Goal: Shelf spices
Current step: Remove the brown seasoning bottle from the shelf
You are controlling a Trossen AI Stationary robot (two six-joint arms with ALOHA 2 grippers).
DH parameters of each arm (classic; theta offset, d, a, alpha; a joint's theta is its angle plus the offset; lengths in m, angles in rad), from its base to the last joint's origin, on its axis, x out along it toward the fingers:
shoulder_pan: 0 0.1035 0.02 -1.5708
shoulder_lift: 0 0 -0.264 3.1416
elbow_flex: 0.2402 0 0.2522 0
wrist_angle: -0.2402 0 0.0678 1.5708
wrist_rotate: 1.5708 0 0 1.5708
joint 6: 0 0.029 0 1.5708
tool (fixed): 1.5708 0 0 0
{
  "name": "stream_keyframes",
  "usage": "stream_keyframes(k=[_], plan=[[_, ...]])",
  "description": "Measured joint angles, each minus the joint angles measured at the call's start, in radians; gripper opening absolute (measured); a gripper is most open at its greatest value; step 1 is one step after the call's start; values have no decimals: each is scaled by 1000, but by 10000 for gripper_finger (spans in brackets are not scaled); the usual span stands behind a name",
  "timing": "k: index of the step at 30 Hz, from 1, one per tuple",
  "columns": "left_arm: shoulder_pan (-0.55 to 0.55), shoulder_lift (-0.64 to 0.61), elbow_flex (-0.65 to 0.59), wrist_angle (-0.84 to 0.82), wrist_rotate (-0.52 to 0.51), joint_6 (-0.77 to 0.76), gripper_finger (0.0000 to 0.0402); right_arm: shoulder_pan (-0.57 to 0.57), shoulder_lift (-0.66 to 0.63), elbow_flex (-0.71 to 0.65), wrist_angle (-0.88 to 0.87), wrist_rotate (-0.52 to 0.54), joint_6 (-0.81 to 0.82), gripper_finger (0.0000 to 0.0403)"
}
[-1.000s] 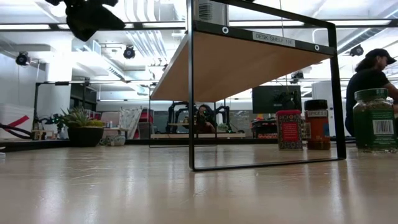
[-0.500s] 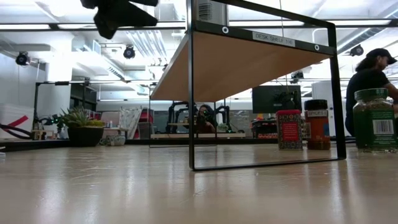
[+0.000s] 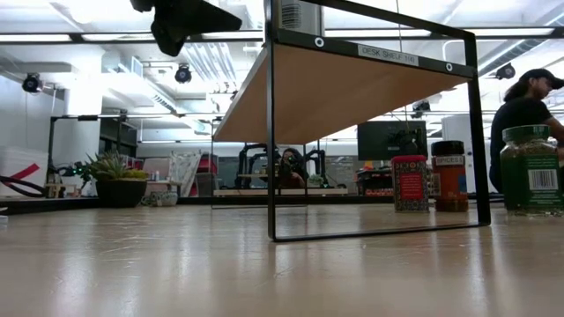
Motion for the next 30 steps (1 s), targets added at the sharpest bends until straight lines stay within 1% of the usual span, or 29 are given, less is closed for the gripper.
stream_keyframes(k=[3,7,10,13,17,21,24,30], plan=[[4,3,0,14,0,-1,202,-4,7,0,26,-7,5,334],[15,15,0,19,0,-2,200,-9,30,0,45,-50,23,334],[25,29,2,19,-1,-8,196,-11,54,0,50,-52,17,334],[28,52,24,15,-1,3,194,-12,77,-1,65,-51,7,334],[38,85,78,-4,-1,55,195,-14,94,-1,96,-54,-5,334],[54,114,124,-37,-3,81,192,-21,103,-2,117,-98,3,334],[66,131,152,-46,-4,91,188,-21,110,-2,117,-103,24,333],[69,138,164,-79,-4,92,184,-22,141,-2,100,-104,40,332]])
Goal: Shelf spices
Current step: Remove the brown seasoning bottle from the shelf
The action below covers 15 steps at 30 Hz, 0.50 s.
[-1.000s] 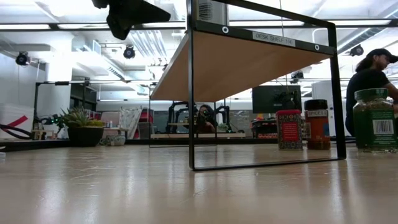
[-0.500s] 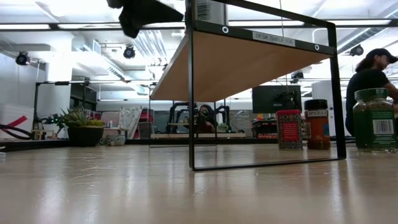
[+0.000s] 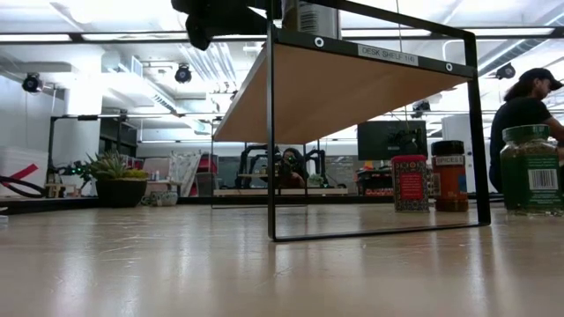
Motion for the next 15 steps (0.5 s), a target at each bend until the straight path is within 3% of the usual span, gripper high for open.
stream_keyframes(k=[6,13,15], plan=[[-2,-8,0,-57,11,-53,183,-1,21,0,-14,0,1,320],[-18,-9,0,-69,19,-70,180,-1,19,0,-12,0,-2,249],[-23,-11,0,-72,20,-70,181,-1,18,0,-15,0,-6,246]])
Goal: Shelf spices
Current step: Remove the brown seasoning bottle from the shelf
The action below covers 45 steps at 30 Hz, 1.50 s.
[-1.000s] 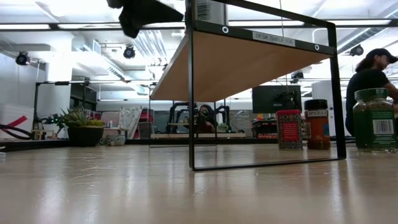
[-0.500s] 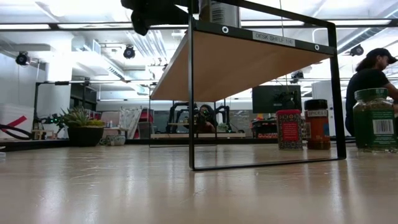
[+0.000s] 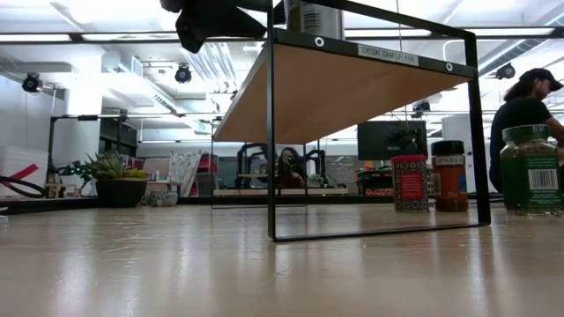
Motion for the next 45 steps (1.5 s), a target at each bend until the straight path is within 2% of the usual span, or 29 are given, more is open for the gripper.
stream_keyframes(k=[8,16,25,39,45], plan=[[-7,-38,0,-45,0,-9,189,1,-31,0,-34,16,8,246],[-7,-67,0,-92,-4,7,193,-2,-120,0,-174,186,8,246],[-14,-74,0,-101,-6,6,183,-1,-238,0,-342,265,110,246],[-19,-80,0,-132,-12,-14,199,2,-336,-13,-503,273,230,246],[-33,-92,-1,-147,-12,-34,202,2,-359,-87,-501,272,275,246]])
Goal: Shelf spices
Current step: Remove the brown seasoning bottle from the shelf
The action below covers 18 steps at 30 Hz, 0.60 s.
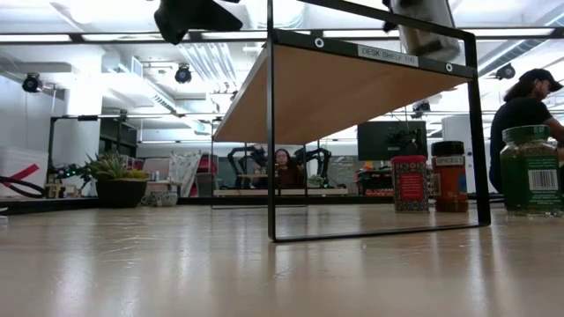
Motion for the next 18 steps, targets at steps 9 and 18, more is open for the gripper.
stream_keyframes(k=[9,18], plan=[[-7,-2,0,-2,2,-29,203,0,-65,-215,128,0,58,246],[-8,-8,0,-9,2,-31,204,0,-233,-449,308,36,147,246]])
